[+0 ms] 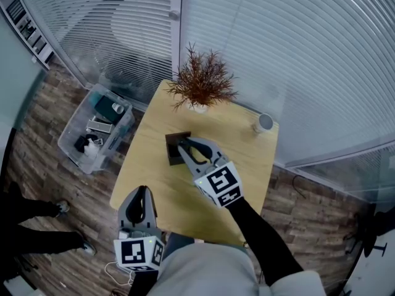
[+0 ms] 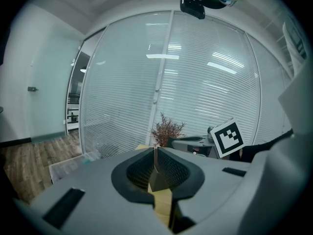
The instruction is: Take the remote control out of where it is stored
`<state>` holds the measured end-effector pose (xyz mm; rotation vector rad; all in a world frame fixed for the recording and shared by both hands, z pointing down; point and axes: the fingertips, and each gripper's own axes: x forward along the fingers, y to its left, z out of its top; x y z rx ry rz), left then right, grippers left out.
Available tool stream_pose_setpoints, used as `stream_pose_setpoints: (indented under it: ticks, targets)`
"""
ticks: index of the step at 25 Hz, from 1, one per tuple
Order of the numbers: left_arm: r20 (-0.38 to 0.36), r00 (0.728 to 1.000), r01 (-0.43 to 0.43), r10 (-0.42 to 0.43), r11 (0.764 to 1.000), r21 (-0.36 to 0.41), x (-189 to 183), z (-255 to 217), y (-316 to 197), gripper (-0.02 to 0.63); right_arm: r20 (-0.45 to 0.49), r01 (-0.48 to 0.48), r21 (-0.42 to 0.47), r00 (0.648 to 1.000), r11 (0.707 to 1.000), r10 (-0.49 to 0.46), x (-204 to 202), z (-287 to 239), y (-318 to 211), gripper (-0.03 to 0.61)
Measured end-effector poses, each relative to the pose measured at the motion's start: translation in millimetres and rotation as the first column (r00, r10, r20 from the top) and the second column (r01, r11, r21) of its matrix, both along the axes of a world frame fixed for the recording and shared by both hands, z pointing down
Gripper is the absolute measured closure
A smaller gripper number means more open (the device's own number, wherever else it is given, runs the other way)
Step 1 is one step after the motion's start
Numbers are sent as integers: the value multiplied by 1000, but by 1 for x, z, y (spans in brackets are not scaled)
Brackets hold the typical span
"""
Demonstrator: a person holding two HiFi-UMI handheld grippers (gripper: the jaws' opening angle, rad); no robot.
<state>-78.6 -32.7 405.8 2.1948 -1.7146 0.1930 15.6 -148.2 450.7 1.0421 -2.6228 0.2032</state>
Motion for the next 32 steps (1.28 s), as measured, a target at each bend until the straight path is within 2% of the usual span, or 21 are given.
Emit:
stream_pose_setpoints:
  ticks: [32]
  targets:
    - [8, 1000, -7, 7, 1000, 7, 2, -1, 1, 586, 8, -8, 11, 1000, 1000, 8, 1, -9, 3, 500]
